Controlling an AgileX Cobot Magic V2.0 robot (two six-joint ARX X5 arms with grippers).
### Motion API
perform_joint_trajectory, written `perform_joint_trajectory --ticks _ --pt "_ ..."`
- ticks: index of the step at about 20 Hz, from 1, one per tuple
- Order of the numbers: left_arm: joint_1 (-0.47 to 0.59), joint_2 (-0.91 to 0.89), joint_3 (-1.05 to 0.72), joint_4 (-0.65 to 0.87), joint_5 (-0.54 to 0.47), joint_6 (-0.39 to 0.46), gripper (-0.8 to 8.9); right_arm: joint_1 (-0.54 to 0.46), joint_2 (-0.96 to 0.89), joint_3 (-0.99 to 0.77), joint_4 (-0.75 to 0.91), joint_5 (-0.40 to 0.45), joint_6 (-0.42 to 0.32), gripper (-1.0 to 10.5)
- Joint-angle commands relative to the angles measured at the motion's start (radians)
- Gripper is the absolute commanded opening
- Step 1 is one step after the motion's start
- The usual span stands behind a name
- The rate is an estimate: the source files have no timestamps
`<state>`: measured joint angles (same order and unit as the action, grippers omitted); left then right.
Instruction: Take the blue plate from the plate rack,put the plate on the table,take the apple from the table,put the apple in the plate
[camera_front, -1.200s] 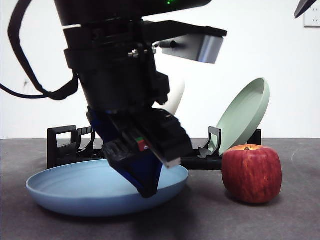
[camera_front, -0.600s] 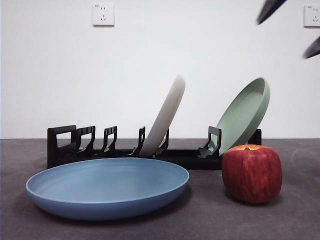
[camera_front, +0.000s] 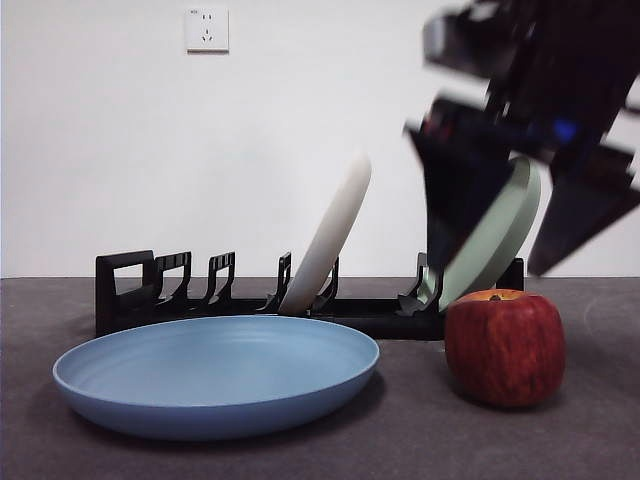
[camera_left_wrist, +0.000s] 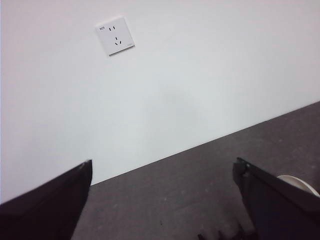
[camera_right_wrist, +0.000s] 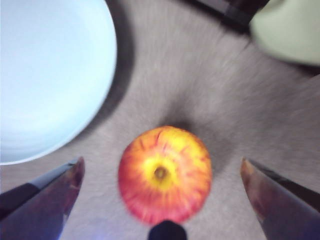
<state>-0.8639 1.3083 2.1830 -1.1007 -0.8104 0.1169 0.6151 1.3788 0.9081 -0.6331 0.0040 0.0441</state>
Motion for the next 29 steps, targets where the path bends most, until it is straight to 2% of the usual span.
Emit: perform_joint_trajectory --ticks 1,5,6,9,12,18,21,22,26,29 --pt "0.003 0.006 0.004 -0.026 -0.004 0.012 4.71 0.002 0.089 0.002 0.023 0.003 -0.013 6.4" --pt "0.003 0.006 0.004 -0.082 -0.004 0.010 4.71 0.002 0.202 0.002 0.037 -0.002 -0.012 6.2" --pt "0.003 0.006 0.004 -0.083 -0.004 0.010 4.71 0.002 0.216 0.002 0.039 -0.002 -0.007 5.6" --pt "0.003 0.006 0.004 -0.089 -0.004 0.010 4.71 0.003 0.222 0.002 0.038 -0.003 -0.008 -0.1" --pt "0.003 0.006 0.004 -0.099 -0.004 0.009 4.71 0.003 0.221 0.004 0.038 0.003 -0.002 -0.1" --pt "0.003 0.007 0.004 -0.098 -0.008 0.009 4.71 0.054 0.179 0.095 0.021 -0.017 0.066 -0.1" --pt "0.003 0.007 0.004 -0.098 -0.095 0.010 4.71 0.103 0.179 0.201 0.012 -0.163 0.068 -0.1" --pt "0.003 0.007 0.004 -0.098 -0.126 0.011 4.71 0.124 0.180 0.234 0.018 -0.182 0.068 -0.1" --pt "0.053 0.007 0.004 -0.098 -0.182 0.015 4.71 0.212 0.213 0.336 0.041 -0.175 0.068 -0.1" --pt "0.119 0.007 0.004 -0.098 -0.182 0.016 4.71 0.253 0.294 0.387 0.067 -0.146 0.067 -0.1"
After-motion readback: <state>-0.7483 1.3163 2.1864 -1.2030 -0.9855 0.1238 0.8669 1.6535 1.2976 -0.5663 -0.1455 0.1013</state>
